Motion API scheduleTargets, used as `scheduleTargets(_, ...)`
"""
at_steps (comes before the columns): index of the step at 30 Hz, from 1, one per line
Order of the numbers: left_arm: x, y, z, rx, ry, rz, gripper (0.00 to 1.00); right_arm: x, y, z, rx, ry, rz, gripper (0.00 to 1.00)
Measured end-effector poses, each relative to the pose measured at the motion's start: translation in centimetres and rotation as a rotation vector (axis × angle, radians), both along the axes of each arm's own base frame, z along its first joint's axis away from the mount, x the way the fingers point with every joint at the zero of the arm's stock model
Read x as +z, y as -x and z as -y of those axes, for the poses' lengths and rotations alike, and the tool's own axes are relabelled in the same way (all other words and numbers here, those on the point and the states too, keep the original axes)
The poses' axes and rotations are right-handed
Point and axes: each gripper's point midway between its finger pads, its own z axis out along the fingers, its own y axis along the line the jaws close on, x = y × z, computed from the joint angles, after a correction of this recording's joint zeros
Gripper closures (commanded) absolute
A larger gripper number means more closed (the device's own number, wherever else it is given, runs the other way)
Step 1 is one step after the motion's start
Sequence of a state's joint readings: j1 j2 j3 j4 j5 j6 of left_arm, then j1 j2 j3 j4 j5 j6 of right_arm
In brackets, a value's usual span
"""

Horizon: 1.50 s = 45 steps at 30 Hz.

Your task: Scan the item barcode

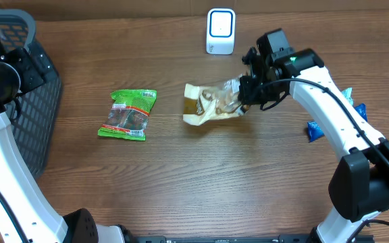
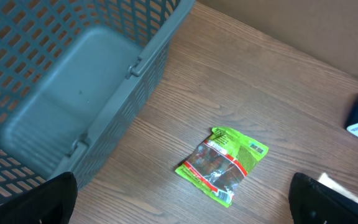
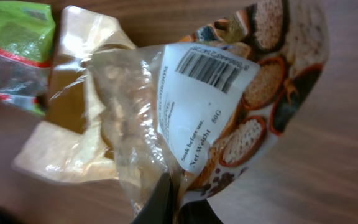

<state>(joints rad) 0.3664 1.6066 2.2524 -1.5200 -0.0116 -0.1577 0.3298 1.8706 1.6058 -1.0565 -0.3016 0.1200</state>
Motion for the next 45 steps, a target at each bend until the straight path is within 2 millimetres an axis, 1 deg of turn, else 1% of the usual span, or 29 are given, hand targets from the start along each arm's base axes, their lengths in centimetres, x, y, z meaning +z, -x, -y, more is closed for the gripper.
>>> scheduleTargets(3, 0.0, 0.0, 0.0, 0.0, 0.0, 0.0, 0.0, -0.2, -1.8, 2.9, 0.005, 0.195, 0.108, 0.96)
scheduleTargets(4, 0.0, 0.0, 0.0, 0.0, 0.0, 0.0, 0.0, -0.1, -2.9, 4.1, -0.015, 0.272, 0.161, 0.96)
scheduleTargets(5, 0.0, 0.0, 0.0, 0.0, 0.0, 0.0, 0.0, 0.0, -3.4, 4.6, -0.025, 0.304, 0.184, 0.96)
scheduleTargets(6, 0.0, 0.0, 0.0, 0.0, 0.0, 0.0, 0.0, 0.4, -4.6, 5.7, -0.051, 0.371, 0.241, 0.96)
scheduleTargets(8, 0.0, 0.0, 0.0, 0.0, 0.0, 0.0, 0.0, 1.4, -6.5, 7.2, -0.095, 0.459, 0.333, 0.96)
scheduleTargets(9, 0.0, 0.0, 0.0, 0.0, 0.0, 0.0, 0.0, 2.3, -7.9, 8.3, -0.121, 0.531, 0.406, 0.96)
scheduleTargets(11, 0.0, 0.0, 0.0, 0.0, 0.0, 0.0, 0.0, 3.4, -9.0, 9.6, -0.149, 0.617, 0.468, 0.96)
scheduleTargets(12, 0.0, 0.0, 0.0, 0.0, 0.0, 0.0, 0.0, 4.2, -9.7, 10.3, -0.165, 0.669, 0.513, 0.96)
scheduleTargets(13, 0.0, 0.0, 0.0, 0.0, 0.0, 0.0, 0.0, 4.9, -10.3, 10.7, -0.172, 0.703, 0.551, 0.96)
scheduleTargets(14, 0.0, 0.0, 0.0, 0.0, 0.0, 0.0, 0.0, 6.1, -11.2, 11.1, -0.181, 0.75, 0.608, 0.96)
scheduleTargets(15, 0.0, 0.0, 0.0, 0.0, 0.0, 0.0, 0.0, 7.5, -12.2, 11.2, -0.185, 0.791, 0.675, 0.96)
scheduleTargets(16, 0.0, 0.0, 0.0, 0.0, 0.0, 0.0, 0.0, 8.3, -12.7, 11.2, -0.186, 0.812, 0.712, 0.96)
scheduleTargets(17, 0.0, 0.0, 0.0, 0.0, 0.0, 0.0, 0.0, 8.9, -13.1, 11.0, -0.189, 0.821, 0.744, 0.96)
scheduleTargets(20, 0.0, 0.0, 0.0, 0.0, 0.0, -0.001, 0.0, 13.1, -15.6, 9.9, -0.273, 0.804, 0.939, 0.96)
scheduleTargets(22, 0.0, 0.0, 0.0, 0.0, 0.0, 0.0, 0.0, 14.4, -16.5, 9.6, -0.284, 0.816, 1.008, 0.96)
scheduleTargets(23, 0.0, 0.0, 0.0, 0.0, 0.0, 0.0, 0.0, 14.7, -17.1, 9.6, -0.274, 0.85, 1.034, 0.96)
scheduleTargets(24, 0.0, 0.0, 0.0, 0.0, 0.0, 0.0, 0.0, 14.5, -17.5, 9.5, -0.261, 0.879, 1.045, 0.96)
scheduleTargets(25, 0.0, 0.0, 0.0, 0.0, 0.0, 0.0, 0.0, 13.7, -18.1, 9.6, -0.235, 0.93, 1.043, 0.96)
scheduleTargets(26, 0.0, 0.0, 0.0, 0.0, 0.0, 0.0, 0.0, 12.1, -19.1, 9.6, -0.192, 1.011, 1.034, 0.96)
scheduleTargets(28, 0.0, 0.0, 0.0, 0.0, 0.001, -0.002, 0.0, 10.3, -20.2, 9.6, -0.141, 1.119, 1.031, 0.96)
scheduleTargets(29, 0.0, 0.0, 0.0, 0.0, 0.0, 0.0, 0.0, 9.1, -20.5, 9.6, -0.109, 1.168, 1.014, 0.96)
scheduleTargets(31, 0.0, 0.0, 0.0, 0.0, 0.0, 0.0, 0.0, 7.4, -21.2, 9.3, -0.052, 1.262, 1.006, 0.96)
scheduleTargets(32, 0.0, 0.0, 0.0, 0.0, 0.0, 0.0, 0.0, 7.1, -21.4, 8.8, -0.032, 1.29, 1.018, 0.96)
scheduleTargets(34, 0.0, 0.0, 0.0, 0.0, 0.0, 0.0, 0.0, 7.4, -21.4, 7.6, 0.013, 1.332, 1.039, 0.96)
scheduleTargets(35, 0.0, 0.0, 0.0, 0.0, 0.001, -0.001, 0.0, 7.5, -21.2, 6.4, 0.056, 1.35, 1.048, 0.96)
scheduleTargets(36, 0.0, 0.0, 0.0, 0.0, 0.0, 0.0, 0.0, 7.7, -20.9, 4.7, 0.105, 1.36, 1.063, 0.96)
scheduleTargets(40, 0.0, 0.0, 0.0, 0.0, 0.0, -0.001, 0.0, 7.1, -20.2, 1.2, 0.218, 1.362, 1.092, 0.96)
scheduleTargets(42, 0.0, 0.0, 0.0, 0.0, 0.0, 0.0, 0.0, 6.8, -20.2, 0.8, 0.247, 1.368, 1.092, 0.96)
scheduleTargets(45, 0.0, 0.0, 0.0, 0.0, 0.0, 0.0, 0.0, 6.4, -20.4, 1.0, 0.274, 1.387, 1.081, 0.96)
